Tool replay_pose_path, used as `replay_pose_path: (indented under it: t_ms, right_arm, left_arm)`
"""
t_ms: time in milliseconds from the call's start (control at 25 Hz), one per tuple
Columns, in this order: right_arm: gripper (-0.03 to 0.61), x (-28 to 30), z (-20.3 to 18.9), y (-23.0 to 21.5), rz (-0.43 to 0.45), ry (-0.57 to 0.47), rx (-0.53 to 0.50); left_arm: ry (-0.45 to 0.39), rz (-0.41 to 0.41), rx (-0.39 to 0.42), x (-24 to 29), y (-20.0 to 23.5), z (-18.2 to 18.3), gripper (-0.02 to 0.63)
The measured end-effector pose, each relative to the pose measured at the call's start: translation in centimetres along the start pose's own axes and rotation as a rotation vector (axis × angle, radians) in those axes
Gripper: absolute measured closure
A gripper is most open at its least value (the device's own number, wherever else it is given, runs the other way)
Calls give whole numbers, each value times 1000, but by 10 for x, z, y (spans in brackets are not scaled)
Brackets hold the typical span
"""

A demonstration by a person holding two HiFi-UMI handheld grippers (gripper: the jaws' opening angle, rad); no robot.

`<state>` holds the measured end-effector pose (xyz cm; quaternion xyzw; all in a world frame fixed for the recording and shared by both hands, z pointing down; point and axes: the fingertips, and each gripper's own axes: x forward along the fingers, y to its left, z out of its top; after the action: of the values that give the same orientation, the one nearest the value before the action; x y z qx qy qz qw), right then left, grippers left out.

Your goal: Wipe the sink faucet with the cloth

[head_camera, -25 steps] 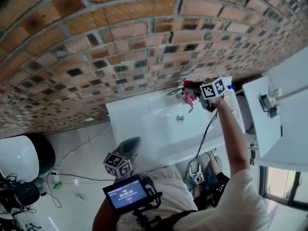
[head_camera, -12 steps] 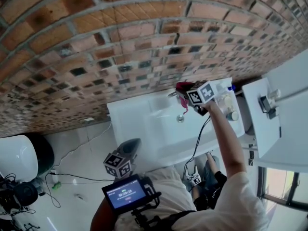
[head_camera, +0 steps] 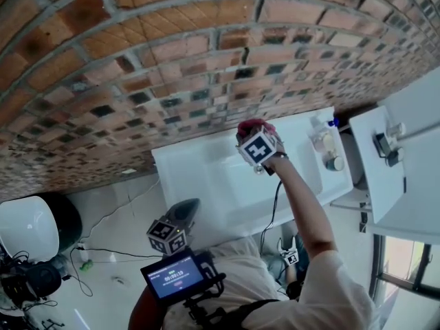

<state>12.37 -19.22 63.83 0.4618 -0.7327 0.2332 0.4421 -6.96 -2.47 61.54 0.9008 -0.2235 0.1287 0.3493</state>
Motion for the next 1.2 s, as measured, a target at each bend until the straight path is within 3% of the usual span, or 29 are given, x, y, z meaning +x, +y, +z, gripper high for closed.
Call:
replay_pose_path:
  t_ms: [160, 360, 600, 1000, 1200]
  right_arm:
    - [499, 10, -2, 8, -129, 35, -51]
    - [499, 39, -7, 37, -211, 59, -170]
    - [499, 76, -14, 62, -185, 27, -184]
    - [499, 83, -45, 86, -4, -36, 48]
    - [499, 75, -89, 91, 1, -63, 186]
  left_arm:
    - [13, 5, 6, 5, 3, 0, 623]
    - [19, 22, 6, 6, 2, 3, 623]
    - [25, 33, 3, 4, 5, -1, 623]
    - [9, 34, -17, 2, 5, -1, 623]
    - [22, 45, -3, -1, 13, -10, 623]
